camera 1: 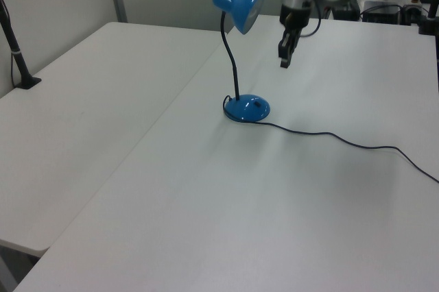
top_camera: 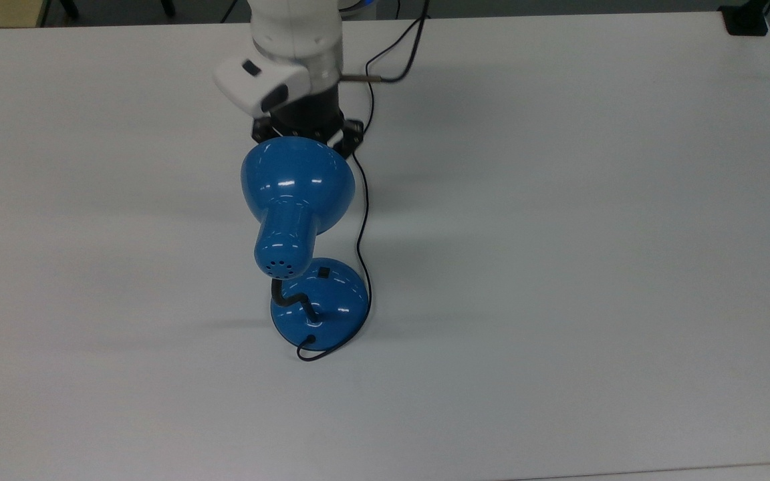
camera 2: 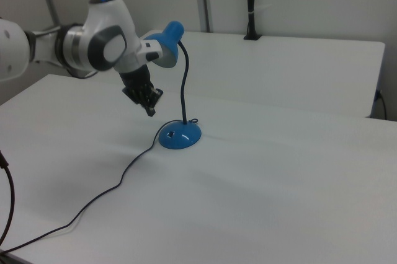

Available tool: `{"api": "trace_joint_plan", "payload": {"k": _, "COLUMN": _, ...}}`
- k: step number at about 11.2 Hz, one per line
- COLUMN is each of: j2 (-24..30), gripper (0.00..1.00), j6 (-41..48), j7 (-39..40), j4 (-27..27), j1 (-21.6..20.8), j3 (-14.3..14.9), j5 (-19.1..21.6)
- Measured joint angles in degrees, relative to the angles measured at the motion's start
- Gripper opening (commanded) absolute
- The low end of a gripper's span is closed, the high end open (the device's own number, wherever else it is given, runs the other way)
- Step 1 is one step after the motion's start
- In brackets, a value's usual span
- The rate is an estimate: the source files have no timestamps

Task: Turn on the lamp
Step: 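Move the gripper down toward the switch on the blue lamp base, then press the gripper fingertips down on the switch on the lamp base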

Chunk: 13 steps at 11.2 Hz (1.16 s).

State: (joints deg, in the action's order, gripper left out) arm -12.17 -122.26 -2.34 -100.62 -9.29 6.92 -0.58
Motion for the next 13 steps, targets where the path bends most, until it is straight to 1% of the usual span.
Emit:
{"api": "trace_joint_plan", "payload": {"k": 2, "j2": -1.5, "gripper": 0.00, "j6": -11.4, "j7": -1.2, "j4": -4.1, "j1": -0.2, "j3": 0.0, "j5": 0.2}}
{"api": "trace_joint_plan", "payload": {"k": 3, "j2": -2.1, "gripper": 0.00, "j6": -14.8, "j7": -1.6, "j4": -5.8, "j1": -0.3, "j3": 0.0, "j5": 0.2}}
{"api": "trace_joint_plan", "payload": {"k": 6, "j2": -6.3, "gripper": 0.00, "j6": -23.4, "j7": -4.5, "j4": -6.7, "j1": -0.7, "j3": 0.0, "j5": 0.2}}
{"api": "trace_joint_plan", "payload": {"k": 11, "j2": -10.6, "gripper": 0.00, "j6": -30.6, "j7": -6.4, "j4": -6.3, "j1": -0.7, "j3": 0.0, "j5": 0.2}}
{"api": "trace_joint_plan", "payload": {"k": 13, "j2": -12.1, "gripper": 0.00, "j6": -31.0, "j7": -7.6, "j4": -4.7, "j1": -0.7, "j3": 0.0, "j5": 0.1}}
